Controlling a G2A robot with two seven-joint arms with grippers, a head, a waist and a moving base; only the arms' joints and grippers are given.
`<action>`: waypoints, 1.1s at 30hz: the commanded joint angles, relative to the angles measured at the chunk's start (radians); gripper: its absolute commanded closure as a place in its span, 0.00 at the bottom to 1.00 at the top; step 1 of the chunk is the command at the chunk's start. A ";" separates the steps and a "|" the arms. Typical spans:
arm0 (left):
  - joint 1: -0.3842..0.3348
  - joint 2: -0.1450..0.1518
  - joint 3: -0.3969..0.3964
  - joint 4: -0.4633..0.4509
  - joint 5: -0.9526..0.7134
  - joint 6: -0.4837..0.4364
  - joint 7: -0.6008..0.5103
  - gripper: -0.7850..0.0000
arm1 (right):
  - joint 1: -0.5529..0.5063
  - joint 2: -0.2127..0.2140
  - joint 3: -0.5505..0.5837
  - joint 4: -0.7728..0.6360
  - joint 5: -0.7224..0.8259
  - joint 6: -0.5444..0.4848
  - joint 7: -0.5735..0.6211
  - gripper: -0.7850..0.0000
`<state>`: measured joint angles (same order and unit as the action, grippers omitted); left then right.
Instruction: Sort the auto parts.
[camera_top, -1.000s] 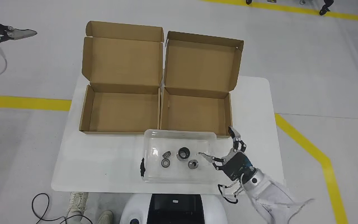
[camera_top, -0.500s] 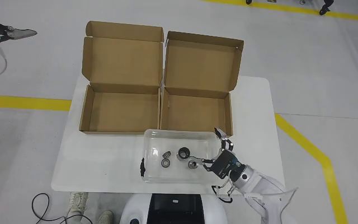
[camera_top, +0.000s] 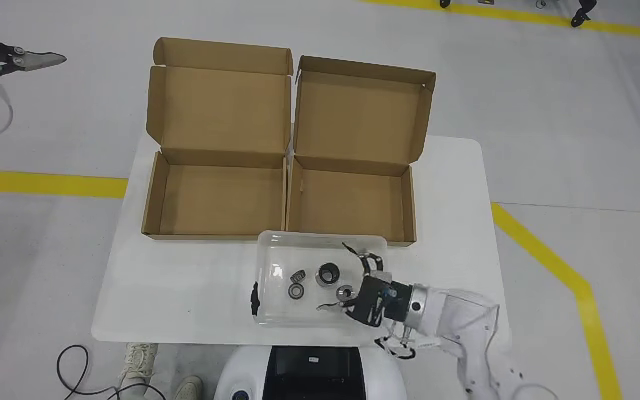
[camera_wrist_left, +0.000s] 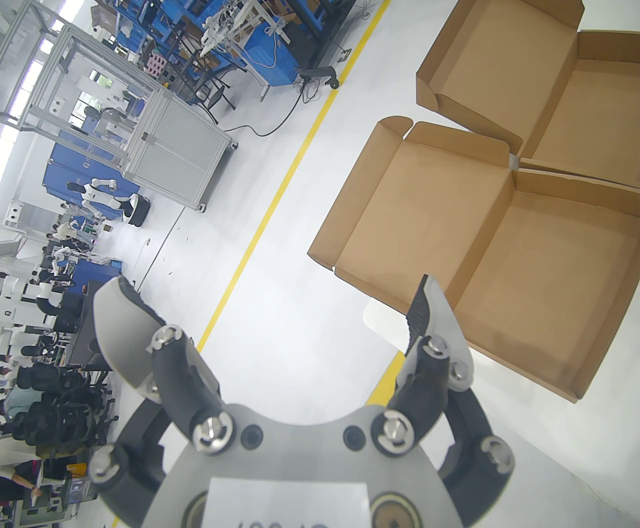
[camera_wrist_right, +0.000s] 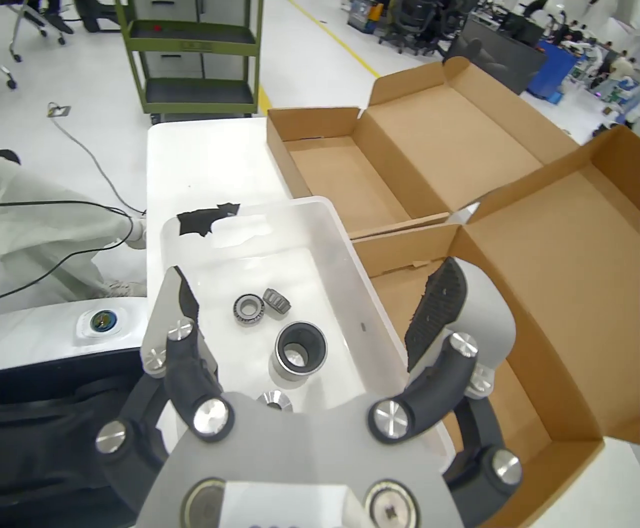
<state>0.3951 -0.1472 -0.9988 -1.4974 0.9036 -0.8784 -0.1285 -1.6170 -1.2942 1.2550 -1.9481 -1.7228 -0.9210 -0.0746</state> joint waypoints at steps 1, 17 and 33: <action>0.000 0.000 0.000 0.000 0.000 0.000 0.000 0.00 | 0.023 0.002 -0.017 0.007 -0.017 -0.018 0.023 0.00; 0.000 0.000 0.000 0.000 0.000 0.000 0.000 0.00 | 0.096 0.014 -0.106 0.069 -0.031 -0.018 0.229 0.00; 0.000 0.000 0.000 0.000 0.000 0.000 0.000 0.00 | 0.175 0.016 -0.147 0.153 0.095 0.014 0.393 0.29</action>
<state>0.3951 -0.1472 -0.9988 -1.4974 0.9036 -0.8784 -0.1285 -1.4468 -1.2779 1.1122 -1.8014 -1.6358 -0.9061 0.3069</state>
